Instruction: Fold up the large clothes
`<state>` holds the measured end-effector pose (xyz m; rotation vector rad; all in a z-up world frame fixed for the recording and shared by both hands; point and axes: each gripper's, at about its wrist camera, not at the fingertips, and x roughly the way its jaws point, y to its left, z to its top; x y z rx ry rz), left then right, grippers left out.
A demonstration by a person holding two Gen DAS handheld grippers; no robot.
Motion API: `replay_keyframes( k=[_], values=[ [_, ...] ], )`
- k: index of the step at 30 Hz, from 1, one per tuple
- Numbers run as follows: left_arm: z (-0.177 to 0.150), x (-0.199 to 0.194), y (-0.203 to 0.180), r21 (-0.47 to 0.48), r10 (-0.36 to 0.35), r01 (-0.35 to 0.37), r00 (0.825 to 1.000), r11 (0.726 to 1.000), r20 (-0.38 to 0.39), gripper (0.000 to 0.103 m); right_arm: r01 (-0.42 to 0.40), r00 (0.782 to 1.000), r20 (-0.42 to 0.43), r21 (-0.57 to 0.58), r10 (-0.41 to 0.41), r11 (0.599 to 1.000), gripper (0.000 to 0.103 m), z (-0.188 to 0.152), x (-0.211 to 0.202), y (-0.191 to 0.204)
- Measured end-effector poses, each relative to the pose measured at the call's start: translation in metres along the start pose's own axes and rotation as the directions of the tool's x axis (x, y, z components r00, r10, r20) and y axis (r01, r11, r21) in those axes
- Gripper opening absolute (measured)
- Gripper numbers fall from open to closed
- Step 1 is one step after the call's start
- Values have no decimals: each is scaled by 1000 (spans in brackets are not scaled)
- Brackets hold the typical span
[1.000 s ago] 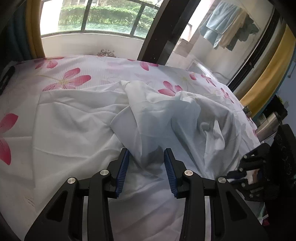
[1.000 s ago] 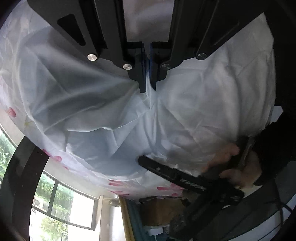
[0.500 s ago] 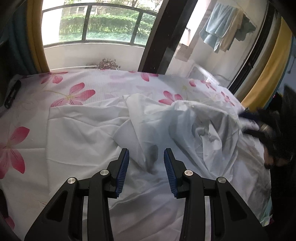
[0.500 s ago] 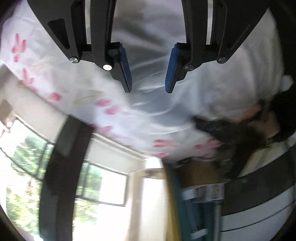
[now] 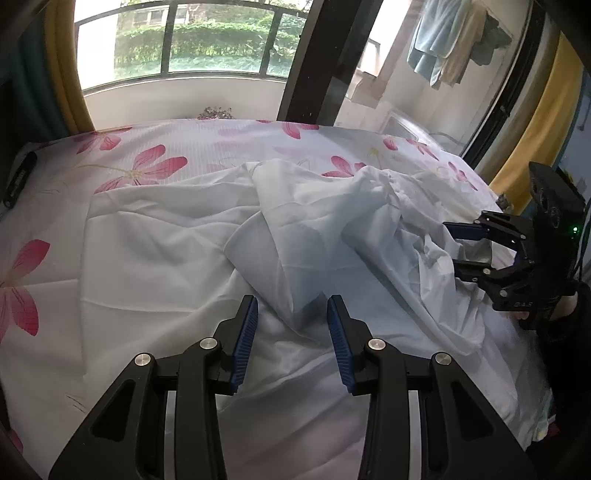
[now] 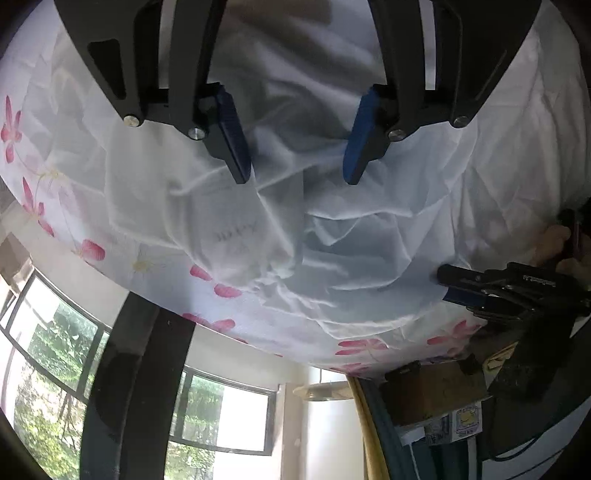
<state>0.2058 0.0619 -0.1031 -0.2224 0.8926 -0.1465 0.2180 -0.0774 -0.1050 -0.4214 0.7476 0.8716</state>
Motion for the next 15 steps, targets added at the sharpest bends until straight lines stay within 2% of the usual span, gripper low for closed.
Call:
replay_keyframes(
  k=[15],
  values=[
    [-12, -26, -13, 21, 47, -48, 998, 999, 45, 41, 73, 997, 18, 86, -75, 994, 53, -27, -50, -1]
  ],
)
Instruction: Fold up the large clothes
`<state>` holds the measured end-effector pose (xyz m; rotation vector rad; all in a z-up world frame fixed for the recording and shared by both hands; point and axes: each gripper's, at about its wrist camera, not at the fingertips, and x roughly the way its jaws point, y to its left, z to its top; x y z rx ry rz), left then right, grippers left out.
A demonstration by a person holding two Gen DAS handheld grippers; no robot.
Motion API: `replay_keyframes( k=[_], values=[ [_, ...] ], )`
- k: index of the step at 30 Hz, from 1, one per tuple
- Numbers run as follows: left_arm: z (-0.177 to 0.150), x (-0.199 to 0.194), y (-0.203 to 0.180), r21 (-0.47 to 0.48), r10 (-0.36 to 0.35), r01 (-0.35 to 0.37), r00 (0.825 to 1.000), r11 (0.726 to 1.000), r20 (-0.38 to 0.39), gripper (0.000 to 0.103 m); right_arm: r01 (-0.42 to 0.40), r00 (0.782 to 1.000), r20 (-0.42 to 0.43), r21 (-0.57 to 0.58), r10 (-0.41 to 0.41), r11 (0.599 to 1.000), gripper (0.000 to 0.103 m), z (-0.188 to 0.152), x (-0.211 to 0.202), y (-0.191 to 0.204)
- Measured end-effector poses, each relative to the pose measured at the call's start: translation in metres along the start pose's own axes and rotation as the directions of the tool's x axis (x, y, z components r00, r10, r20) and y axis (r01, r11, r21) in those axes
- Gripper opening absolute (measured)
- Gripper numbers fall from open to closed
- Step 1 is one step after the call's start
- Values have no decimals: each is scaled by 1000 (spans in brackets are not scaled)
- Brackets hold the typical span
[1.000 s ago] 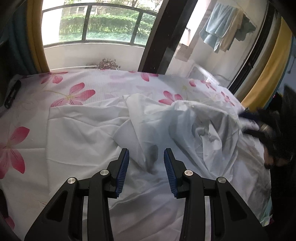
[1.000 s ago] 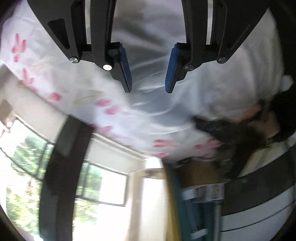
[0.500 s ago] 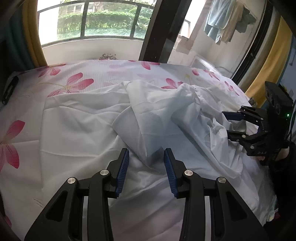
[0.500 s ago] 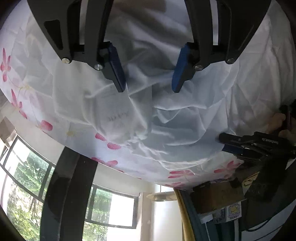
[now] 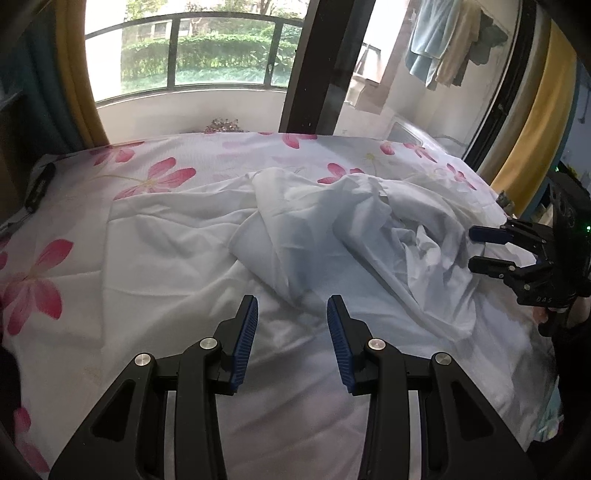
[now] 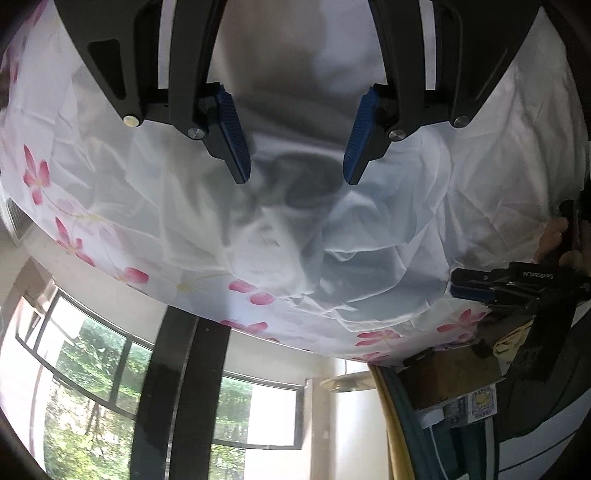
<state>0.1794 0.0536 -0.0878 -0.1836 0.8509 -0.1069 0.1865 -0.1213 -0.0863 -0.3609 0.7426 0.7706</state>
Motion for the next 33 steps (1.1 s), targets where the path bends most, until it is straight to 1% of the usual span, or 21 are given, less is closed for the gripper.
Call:
replay_keyframes(
  k=[7, 14, 18, 24, 29, 30, 31, 33],
  values=[
    [-16, -32, -9, 22, 42, -43, 998, 999, 52, 41, 24, 1000, 8, 33, -24, 999, 53, -12, -24, 3],
    [-37, -60, -6, -1, 63, -63, 995, 998, 78, 41, 38, 999, 5, 50, -39, 998, 53, -25, -38, 10],
    [-50, -78, -1, -18, 84, -83, 992, 996, 92, 41, 47, 999, 20, 74, -49, 996, 53, -34, -50, 12],
    [-75, -111, 10, -45, 157, -153, 981, 987, 117, 41, 78, 996, 24, 128, -81, 989, 53, -51, -66, 13],
    [-105, -139, 23, -80, 248, -240, 962, 968, 113, 41, 129, 991, 9, 164, -132, 978, 53, -69, -82, 11],
    [-111, -144, 26, -99, 270, -260, 957, 961, 110, 43, 145, 989, 7, 177, -148, 973, 53, -74, -87, 9],
    [-117, -147, 29, -117, 282, -270, 953, 956, 109, 48, 158, 987, 5, 189, -162, 969, 53, -78, -91, 7],
    [-128, -154, 34, -151, 294, -277, 950, 949, 103, 55, 187, 982, -5, 221, -191, 957, 53, -87, -99, 2]
  ],
)
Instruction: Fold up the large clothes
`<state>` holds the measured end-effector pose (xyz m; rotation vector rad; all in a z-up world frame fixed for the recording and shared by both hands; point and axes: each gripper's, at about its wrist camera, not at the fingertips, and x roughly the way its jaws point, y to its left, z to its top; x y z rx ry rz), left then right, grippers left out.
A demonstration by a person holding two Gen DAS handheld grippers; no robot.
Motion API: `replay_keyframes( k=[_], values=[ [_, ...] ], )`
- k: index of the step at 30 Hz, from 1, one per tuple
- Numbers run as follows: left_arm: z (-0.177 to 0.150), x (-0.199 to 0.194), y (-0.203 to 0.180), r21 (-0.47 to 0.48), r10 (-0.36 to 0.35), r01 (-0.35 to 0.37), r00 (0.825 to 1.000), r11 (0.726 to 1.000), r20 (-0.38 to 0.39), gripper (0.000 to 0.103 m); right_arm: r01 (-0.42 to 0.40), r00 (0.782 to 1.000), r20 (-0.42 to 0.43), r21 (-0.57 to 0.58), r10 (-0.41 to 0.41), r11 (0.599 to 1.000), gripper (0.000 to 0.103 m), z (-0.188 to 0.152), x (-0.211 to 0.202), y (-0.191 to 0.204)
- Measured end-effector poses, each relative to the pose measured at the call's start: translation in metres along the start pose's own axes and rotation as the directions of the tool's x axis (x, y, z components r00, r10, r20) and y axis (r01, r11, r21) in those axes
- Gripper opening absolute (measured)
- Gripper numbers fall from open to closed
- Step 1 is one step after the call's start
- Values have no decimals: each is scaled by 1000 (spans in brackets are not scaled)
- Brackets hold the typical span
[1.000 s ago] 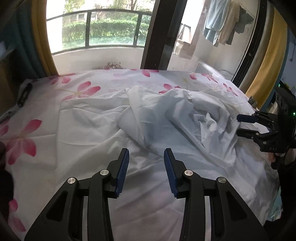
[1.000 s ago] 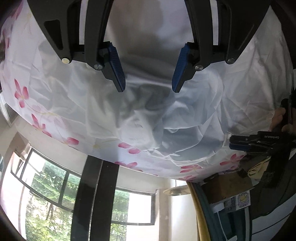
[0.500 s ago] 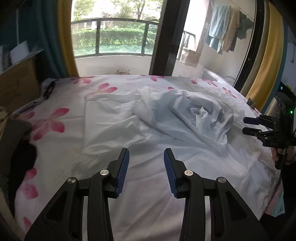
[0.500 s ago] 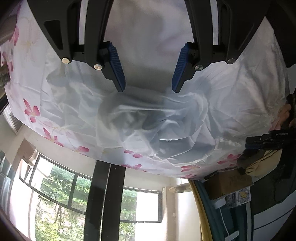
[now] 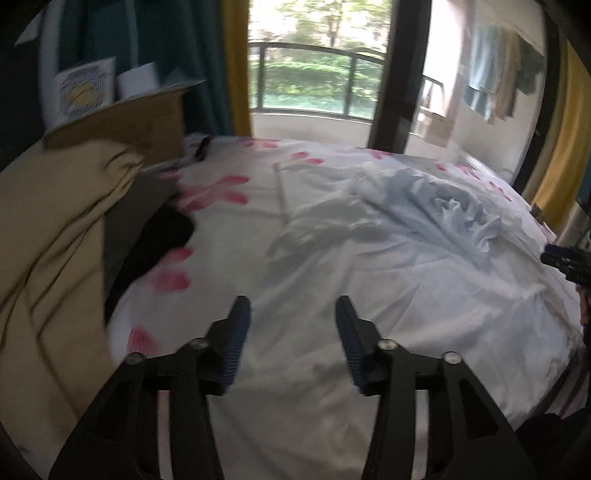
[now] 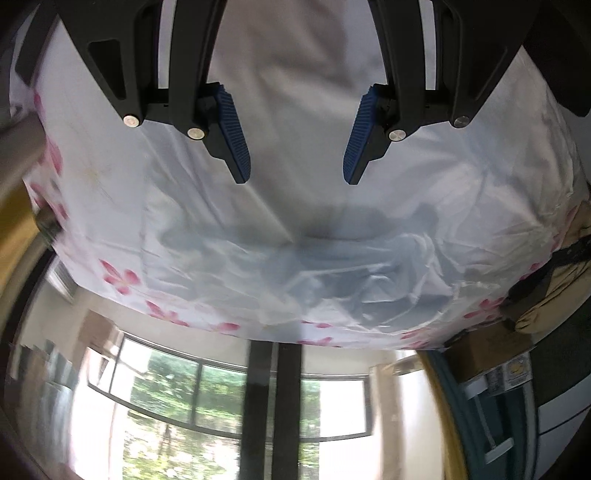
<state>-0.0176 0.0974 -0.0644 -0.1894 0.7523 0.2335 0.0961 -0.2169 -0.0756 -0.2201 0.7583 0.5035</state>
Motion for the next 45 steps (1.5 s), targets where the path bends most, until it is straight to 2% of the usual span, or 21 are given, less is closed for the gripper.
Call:
replay_keyframes(
  k=[4, 7, 10, 15, 19, 27, 31, 35, 39, 42, 43, 44, 45],
  values=[
    [-18, -4, 2, -6, 9, -9, 1000, 1000, -28, 55, 60, 998, -7, 58, -59, 997, 53, -15, -12, -17],
    [-29, 0, -4, 27, 19, -17, 998, 999, -55, 56, 99, 995, -14, 114, -98, 989, 53, -28, -21, -32],
    [-38, 3, -8, 63, 72, -68, 996, 996, -54, 56, 148, 989, -24, 152, -146, 977, 53, -43, -31, -45],
    [-46, -1, -9, 85, 75, -71, 996, 994, -40, 56, 224, 974, -63, 183, -216, 957, 53, -67, -47, -62],
    [-52, -2, -9, 57, 68, -66, 997, 996, -40, 57, 276, 960, -99, 202, -261, 940, 53, -86, -58, -71],
    [-61, -2, -6, 47, 107, -105, 993, 993, -49, 57, 316, 947, -129, 215, -294, 924, 54, -113, -68, -83],
    [-61, -4, -4, 21, 109, -108, 993, 994, -54, 57, 342, 939, -119, 201, -324, 918, 63, -111, -71, -89],
    [-63, -11, -2, -25, 88, -89, 996, 996, -31, 57, 341, 937, -149, 196, -316, 919, 67, -114, -63, -96],
    [-66, -11, -2, -26, 98, -99, 994, 995, -43, 57, 278, 959, -126, 264, -252, 924, 68, -121, -66, -98],
    [-67, -11, -4, -17, 109, -110, 993, 994, -50, 57, 258, 965, -117, 256, -235, 931, 68, -123, -67, -87],
    [-67, -10, -6, -9, 116, -117, 992, 993, -51, 57, 252, 966, -121, 242, -229, 937, 63, -122, -67, -82],
    [-67, -10, -7, -3, 119, -120, 992, 993, -52, 57, 241, 969, -116, 236, -219, 941, 51, -121, -68, -78],
    [-67, -10, -9, 0, 115, -115, 992, 993, -54, 57, 227, 972, -112, 232, -206, 946, 46, -120, -69, -74]
  ],
)
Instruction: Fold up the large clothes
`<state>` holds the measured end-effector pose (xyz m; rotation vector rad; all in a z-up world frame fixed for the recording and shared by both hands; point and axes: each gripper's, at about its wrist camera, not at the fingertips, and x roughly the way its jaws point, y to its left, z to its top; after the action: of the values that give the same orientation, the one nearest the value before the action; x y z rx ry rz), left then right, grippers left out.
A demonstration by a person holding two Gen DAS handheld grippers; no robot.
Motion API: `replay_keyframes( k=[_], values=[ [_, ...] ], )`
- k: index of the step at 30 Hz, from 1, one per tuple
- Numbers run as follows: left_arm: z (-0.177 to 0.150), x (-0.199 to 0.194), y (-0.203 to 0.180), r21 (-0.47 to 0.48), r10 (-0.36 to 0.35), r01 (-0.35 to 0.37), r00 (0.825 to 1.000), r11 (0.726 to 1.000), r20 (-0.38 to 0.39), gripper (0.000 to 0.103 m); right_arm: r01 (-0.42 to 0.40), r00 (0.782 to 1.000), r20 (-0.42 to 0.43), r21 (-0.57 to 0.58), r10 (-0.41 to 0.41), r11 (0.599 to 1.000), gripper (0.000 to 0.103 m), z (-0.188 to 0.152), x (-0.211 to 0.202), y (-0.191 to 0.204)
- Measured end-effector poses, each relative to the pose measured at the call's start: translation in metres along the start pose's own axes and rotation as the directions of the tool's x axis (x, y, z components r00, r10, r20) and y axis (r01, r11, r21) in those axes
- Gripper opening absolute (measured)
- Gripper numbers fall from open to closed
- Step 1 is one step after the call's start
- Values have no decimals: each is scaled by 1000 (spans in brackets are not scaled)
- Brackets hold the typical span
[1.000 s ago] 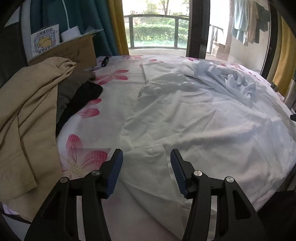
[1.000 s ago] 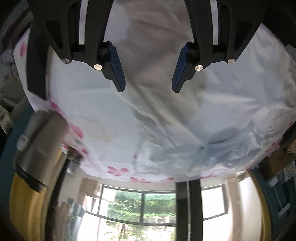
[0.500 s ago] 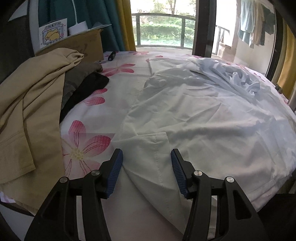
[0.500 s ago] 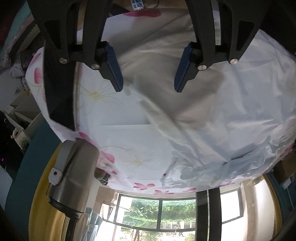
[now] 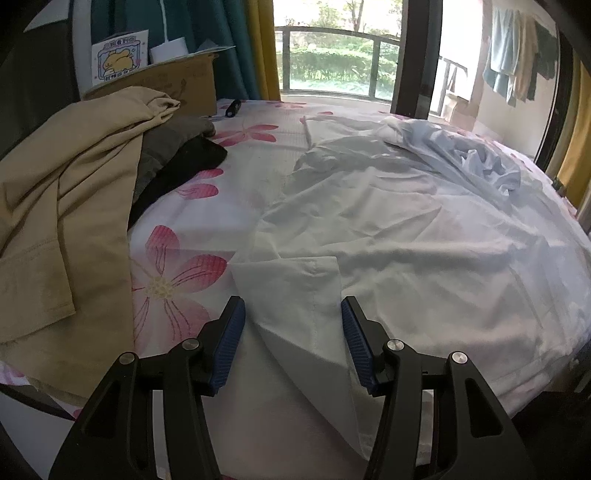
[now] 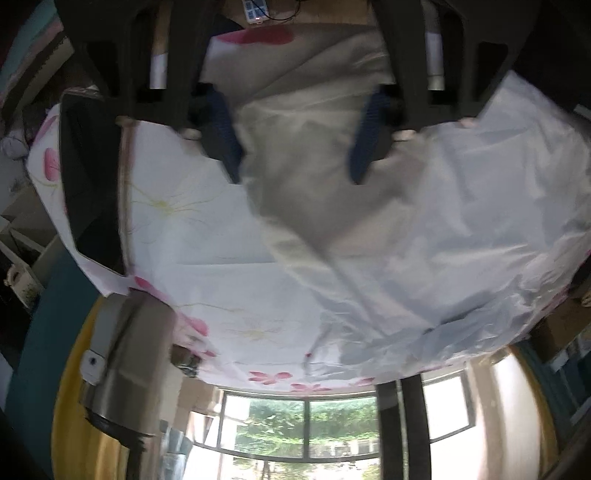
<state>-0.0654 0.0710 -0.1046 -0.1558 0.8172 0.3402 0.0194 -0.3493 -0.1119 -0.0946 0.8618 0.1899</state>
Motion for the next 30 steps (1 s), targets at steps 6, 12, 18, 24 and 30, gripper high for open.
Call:
replay_keyframes(
  k=[6, 12, 18, 24, 30],
  values=[
    [0, 4, -7, 42, 18, -18, 1000, 999, 10, 57, -55, 998, 0, -33, 55, 998, 7, -4, -3, 18],
    [-2, 1, -2, 82, 24, -27, 999, 996, 39, 5, -110, 994, -2, -32, 110, 993, 5, -6, -5, 25],
    [4, -18, 11, 42, 17, -21, 995, 999, 97, 4, -125, 991, 55, -12, 126, 992, 5, 5, -16, 27],
    [21, -38, 22, 5, 13, -14, 985, 1000, 171, 4, -96, 988, 116, -17, 98, 995, 5, 25, -29, 23],
    [35, -51, 23, -16, -11, 16, 972, 1000, 233, 4, -81, 983, 165, -23, 84, 996, 5, 46, -36, 23]
  ],
)
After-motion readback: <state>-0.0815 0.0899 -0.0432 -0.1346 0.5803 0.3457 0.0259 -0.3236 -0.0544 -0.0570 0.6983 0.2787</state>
